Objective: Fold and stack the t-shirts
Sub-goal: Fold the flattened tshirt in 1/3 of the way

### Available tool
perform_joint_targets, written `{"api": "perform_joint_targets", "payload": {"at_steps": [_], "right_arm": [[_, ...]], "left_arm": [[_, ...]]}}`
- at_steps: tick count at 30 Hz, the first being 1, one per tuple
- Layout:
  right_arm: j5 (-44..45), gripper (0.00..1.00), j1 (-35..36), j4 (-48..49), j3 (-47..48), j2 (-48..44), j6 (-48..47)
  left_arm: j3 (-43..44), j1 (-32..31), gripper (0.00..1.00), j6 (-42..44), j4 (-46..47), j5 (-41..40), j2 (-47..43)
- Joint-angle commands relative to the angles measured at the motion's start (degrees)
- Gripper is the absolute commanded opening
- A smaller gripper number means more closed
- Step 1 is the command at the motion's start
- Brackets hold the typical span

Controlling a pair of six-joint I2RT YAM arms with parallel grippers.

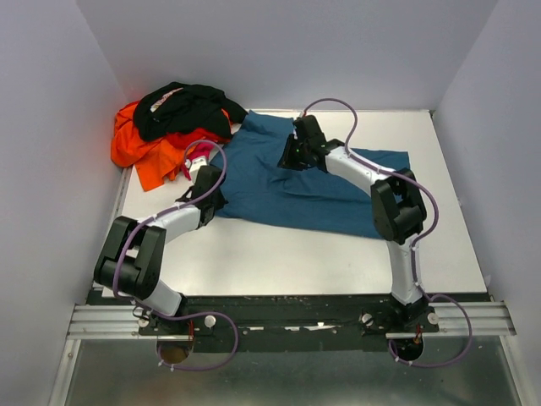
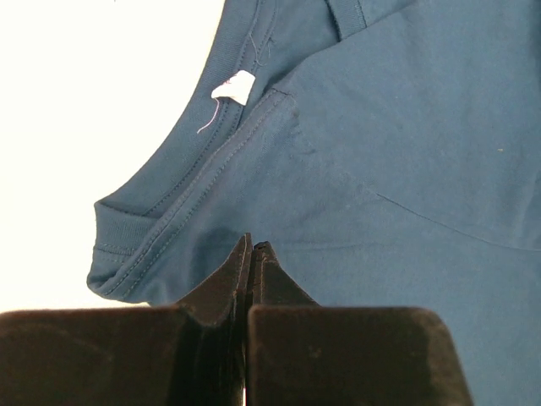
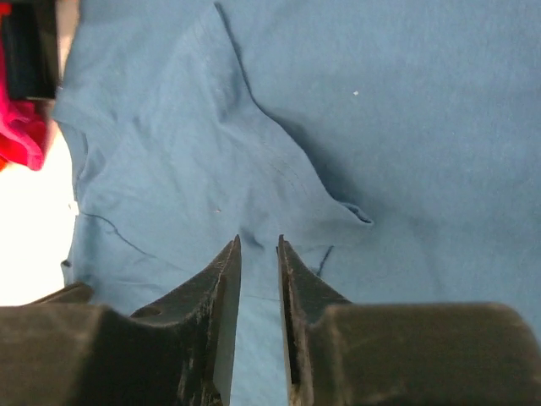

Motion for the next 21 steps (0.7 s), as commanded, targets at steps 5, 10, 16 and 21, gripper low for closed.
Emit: {"api": "perform_joint_targets", "payload": {"at_steps": [5,10,16,21], "right_arm": [[2.48,0.01,0.22,-8.45,6.81,9.15,3.18],[12.33,0.01,-0.14,-23.57,19.21,16.10,8.54],[16.64,0.01,-0.75,-23.87,18.97,14.18,7.33],[18.14,0.08,-1.28,-22.72,18.36,8.56,1.88]], "left_arm": [[-1.17,0.33,0.00,0.84,0.00,-2.20,-2.09],[-0.47,0.25,0.00,0.76,-0.88,-2.56,-1.04],[0.23,0.25,0.00,0.84,-1.76,-2.73,-0.51],[0.24,0.25,0.00,1.11,-1.85,-3.87,-1.56]]}}
